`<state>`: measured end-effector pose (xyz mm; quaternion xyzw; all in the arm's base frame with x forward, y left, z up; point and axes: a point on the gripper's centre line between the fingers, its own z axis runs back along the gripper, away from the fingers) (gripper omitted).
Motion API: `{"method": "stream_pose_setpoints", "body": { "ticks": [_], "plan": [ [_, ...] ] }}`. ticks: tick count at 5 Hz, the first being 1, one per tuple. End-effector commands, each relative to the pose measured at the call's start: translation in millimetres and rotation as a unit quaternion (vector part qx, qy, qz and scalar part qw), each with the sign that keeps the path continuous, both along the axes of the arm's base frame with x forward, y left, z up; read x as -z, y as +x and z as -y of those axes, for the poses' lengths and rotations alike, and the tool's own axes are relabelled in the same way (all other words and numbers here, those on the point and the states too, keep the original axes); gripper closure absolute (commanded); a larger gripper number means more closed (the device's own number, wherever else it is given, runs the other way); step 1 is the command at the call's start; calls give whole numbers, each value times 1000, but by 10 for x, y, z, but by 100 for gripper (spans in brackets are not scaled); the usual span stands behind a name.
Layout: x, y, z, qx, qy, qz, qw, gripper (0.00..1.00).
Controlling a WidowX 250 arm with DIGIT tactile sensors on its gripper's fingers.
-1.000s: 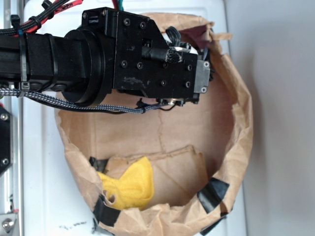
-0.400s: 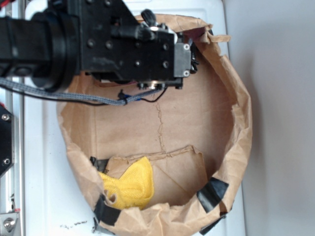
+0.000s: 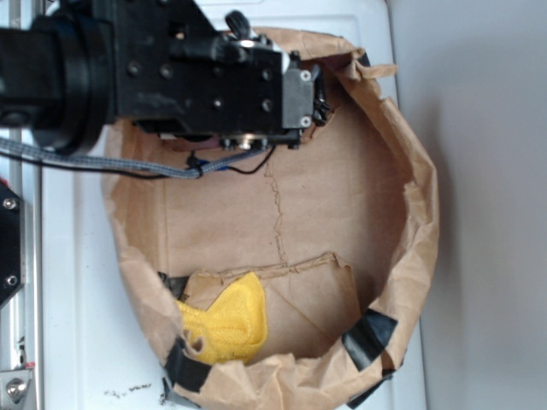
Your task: Grab the red paper.
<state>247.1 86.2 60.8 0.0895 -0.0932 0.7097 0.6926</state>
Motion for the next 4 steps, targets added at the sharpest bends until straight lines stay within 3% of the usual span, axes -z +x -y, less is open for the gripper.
{"method": "stream_pose_setpoints", "body": {
  "ticks": [1,3,4],
  "plan": [
    [20,39,-130,-21,24,34,999,0],
    [-34,280,-195,-62,-2,65,996,0],
    [-14,347,-213,-75,-1,69,995,0]
  ]
}}
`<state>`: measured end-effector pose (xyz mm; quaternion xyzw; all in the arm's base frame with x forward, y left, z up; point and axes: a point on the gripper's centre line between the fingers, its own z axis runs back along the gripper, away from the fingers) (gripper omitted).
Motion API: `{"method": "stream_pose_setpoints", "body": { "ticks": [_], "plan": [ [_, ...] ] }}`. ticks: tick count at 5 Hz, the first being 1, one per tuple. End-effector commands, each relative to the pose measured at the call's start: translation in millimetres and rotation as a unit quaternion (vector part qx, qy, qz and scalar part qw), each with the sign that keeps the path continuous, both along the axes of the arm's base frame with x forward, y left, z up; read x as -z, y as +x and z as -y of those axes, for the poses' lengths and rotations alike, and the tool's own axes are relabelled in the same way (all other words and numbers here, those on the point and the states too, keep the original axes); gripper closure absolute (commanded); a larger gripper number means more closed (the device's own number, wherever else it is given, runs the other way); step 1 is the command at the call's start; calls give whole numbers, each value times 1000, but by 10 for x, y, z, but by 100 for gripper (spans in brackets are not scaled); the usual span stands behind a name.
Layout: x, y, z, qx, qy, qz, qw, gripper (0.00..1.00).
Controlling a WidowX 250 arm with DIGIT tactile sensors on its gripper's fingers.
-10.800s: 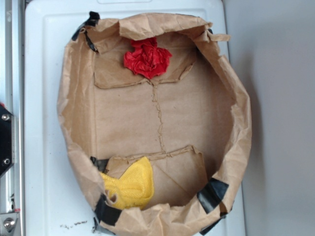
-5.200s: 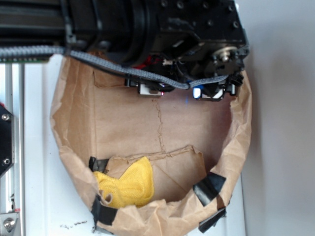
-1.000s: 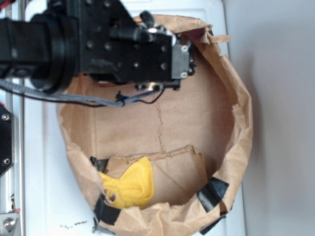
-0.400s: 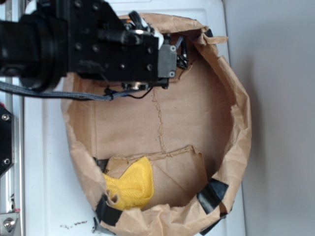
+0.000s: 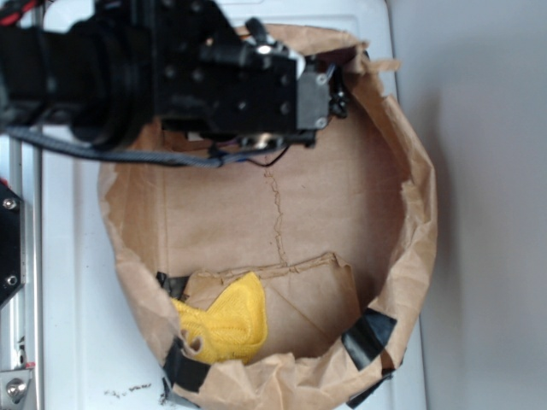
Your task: Grab the red paper.
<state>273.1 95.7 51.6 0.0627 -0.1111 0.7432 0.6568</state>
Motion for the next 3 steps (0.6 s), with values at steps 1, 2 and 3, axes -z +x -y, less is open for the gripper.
{"method": "stream_pose_setpoints", "body": {
  "ticks": [1,2,3],
  "plan": [
    [-127,147,-133,-44,3,38,998,0],
    [-68,232,-128,-55,15,40,998,0],
    [-9,243,-112,-53,26,39,997,0]
  ]
}}
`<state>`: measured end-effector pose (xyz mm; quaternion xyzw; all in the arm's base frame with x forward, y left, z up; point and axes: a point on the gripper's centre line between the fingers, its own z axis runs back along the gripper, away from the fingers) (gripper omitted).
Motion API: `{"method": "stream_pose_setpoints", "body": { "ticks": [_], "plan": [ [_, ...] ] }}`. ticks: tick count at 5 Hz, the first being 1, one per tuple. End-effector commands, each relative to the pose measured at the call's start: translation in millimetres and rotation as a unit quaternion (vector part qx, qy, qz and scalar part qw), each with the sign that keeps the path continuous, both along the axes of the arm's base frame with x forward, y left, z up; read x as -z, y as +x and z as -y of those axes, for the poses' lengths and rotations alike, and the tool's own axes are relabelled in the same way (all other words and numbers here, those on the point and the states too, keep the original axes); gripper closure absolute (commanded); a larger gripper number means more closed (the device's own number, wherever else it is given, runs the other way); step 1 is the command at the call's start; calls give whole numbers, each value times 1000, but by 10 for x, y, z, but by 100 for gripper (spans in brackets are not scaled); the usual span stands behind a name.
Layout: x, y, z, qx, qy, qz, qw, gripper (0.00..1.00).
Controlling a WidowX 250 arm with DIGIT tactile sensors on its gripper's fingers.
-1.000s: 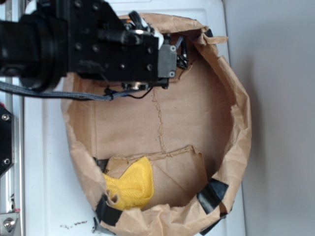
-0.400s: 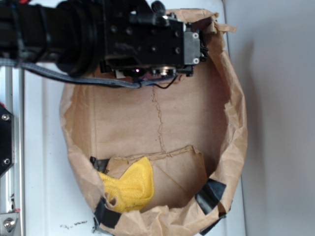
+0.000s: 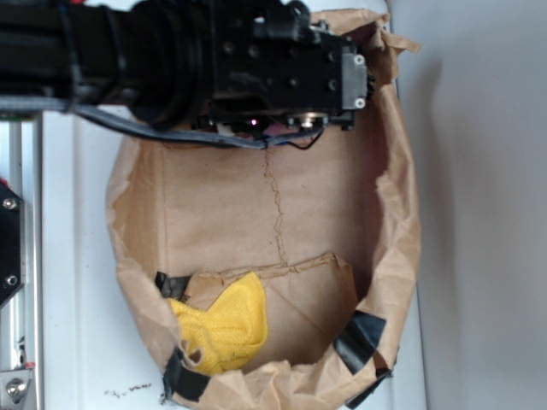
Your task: Grab the red paper.
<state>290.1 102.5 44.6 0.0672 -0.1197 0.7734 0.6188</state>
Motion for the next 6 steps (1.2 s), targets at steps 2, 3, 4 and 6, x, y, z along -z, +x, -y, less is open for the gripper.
{"method": "stream_pose_setpoints", "body": {
  "ticks": [2,3,4,6],
  "plan": [
    [113,149,0,2,43,24,999,100],
    [76,141,-8,6,44,27,999,100],
    [-125,127,15,39,28,9,999,100],
    [-899,-95,270,186,-67,-54,979,100]
  ]
}}
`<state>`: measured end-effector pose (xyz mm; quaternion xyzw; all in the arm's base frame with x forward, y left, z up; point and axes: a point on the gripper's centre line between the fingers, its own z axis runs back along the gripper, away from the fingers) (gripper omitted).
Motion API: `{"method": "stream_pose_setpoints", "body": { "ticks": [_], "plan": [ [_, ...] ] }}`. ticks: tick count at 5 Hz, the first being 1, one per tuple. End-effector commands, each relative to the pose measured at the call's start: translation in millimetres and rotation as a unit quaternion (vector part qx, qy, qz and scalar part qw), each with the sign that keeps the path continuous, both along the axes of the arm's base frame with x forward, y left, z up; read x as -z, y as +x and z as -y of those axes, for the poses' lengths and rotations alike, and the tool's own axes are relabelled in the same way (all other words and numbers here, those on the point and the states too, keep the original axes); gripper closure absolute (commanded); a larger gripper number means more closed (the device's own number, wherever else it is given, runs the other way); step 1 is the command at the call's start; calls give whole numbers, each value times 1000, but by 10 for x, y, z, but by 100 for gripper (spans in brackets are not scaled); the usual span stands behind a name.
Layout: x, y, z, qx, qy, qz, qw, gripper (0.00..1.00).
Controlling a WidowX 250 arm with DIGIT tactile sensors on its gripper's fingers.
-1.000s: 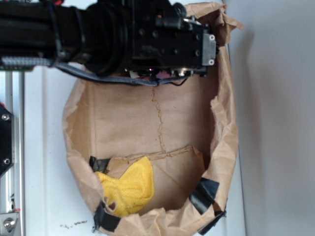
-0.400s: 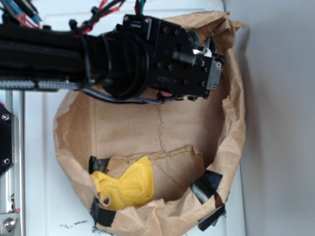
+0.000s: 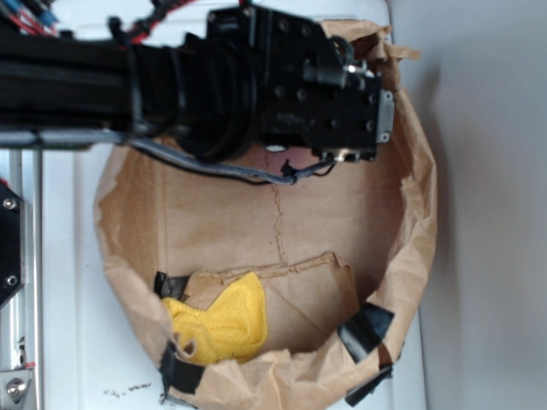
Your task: Grab the red paper.
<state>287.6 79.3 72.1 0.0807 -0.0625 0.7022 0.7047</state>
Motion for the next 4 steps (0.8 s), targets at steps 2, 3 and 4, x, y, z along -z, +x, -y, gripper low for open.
{"method": "stream_pose_setpoints", "body": {
  "ticks": [2,3,4],
  "plan": [
    [-1047,-84,222,313,-138,-115,933,100],
    [-1251,-244,302,441,-182,-77,875,100],
    [-1308,-388,388,546,-96,-88,827,100]
  ]
}}
